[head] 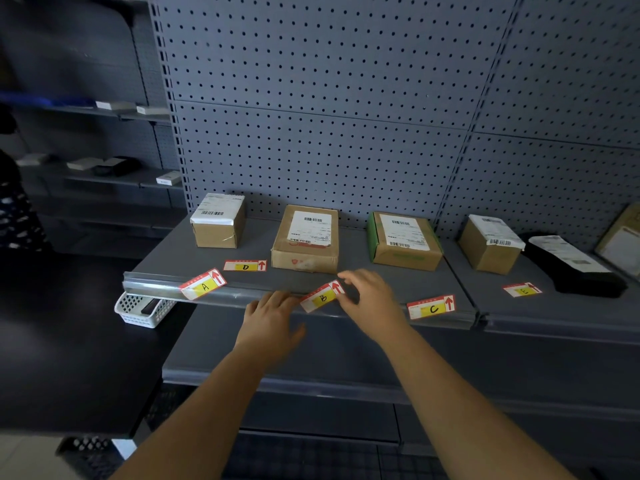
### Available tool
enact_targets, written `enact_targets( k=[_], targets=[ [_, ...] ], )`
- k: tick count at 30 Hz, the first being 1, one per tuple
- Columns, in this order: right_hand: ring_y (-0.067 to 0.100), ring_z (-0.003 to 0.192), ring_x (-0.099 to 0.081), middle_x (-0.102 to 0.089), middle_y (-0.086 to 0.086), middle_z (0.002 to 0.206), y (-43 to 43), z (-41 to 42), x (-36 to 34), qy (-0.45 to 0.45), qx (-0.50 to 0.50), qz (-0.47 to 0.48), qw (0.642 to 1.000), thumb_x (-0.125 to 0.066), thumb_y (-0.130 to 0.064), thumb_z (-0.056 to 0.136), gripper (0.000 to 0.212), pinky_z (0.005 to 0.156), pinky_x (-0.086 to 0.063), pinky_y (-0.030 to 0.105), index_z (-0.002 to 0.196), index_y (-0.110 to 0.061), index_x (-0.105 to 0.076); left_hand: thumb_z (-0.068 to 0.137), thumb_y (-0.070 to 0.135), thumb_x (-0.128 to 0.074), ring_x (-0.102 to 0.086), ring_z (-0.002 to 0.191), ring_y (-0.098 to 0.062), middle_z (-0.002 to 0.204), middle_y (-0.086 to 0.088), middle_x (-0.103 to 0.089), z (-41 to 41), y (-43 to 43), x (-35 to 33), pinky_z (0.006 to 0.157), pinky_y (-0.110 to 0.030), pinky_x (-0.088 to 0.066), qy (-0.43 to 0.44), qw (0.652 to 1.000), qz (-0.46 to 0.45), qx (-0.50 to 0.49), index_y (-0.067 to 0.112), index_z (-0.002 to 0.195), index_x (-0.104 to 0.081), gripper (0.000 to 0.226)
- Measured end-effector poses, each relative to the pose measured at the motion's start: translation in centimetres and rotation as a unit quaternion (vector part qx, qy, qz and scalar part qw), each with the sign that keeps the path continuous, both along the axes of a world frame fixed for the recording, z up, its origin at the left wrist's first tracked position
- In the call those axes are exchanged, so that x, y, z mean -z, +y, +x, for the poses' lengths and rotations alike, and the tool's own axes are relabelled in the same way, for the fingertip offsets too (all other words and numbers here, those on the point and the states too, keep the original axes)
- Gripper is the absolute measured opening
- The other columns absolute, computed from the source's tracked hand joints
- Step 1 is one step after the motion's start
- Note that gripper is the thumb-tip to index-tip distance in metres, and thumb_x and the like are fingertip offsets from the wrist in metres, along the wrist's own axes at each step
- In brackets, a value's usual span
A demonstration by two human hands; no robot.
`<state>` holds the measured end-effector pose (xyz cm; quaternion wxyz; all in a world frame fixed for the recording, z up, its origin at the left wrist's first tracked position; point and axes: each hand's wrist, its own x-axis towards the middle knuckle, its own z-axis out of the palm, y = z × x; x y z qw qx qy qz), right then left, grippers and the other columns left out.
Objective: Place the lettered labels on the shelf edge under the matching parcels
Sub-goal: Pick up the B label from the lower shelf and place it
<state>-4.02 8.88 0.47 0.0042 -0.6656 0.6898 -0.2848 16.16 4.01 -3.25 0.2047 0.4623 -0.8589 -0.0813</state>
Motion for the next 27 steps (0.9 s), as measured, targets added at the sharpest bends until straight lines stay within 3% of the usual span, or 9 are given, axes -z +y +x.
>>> enact_targets(
  k=[9,14,27],
  targets=[
    [0.017,0.112,-0.051,-0.057,-0.005,0.12,4.3,-1.7,1.4,0.075,-0.01,-0.012,0.997,-0.05,-0.049,0.089,0.044,0.09,-0.045,0.037,0.126,-0.026,-0.056,0.089,0.044,-0.051,-0.034,0.129,-0.014,0.138,0.008,-0.042,-0.2,4.4,-0.4,0.107,-0.037,-0.023,0.022,0.999,-0.01,-0.022,0.028,0.132,-0.044,0.046],
    [0.018,0.112,-0.052,-0.057,-0.003,0.122,7.2,-2.0,2.6,0.062,-0.02,-0.018,0.998,-0.047,-0.055,0.088,0.051,0.094,-0.044,0.04,0.128,-0.024,-0.057,0.088,0.045,-0.051,-0.035,0.128,-0.014,0.137,0.008,-0.044,0.4,7.0,0.1,0.105,-0.038,-0.026,0.028,0.999,-0.007,-0.036,0.027,0.13,-0.047,0.046],
    [0.014,0.126,-0.04,-0.046,-0.007,0.134,15.7,2.6,3.0,0.018,0.033,0.014,0.999,-0.051,-0.053,0.09,0.054,0.101,-0.039,0.033,0.138,-0.027,-0.048,0.088,0.051,-0.047,-0.035,0.129,-0.012,0.14,0.012,-0.041,5.9,11.8,0.7,0.105,-0.042,-0.029,0.033,0.999,-0.012,0.025,0.031,0.131,-0.046,0.047]
  ],
)
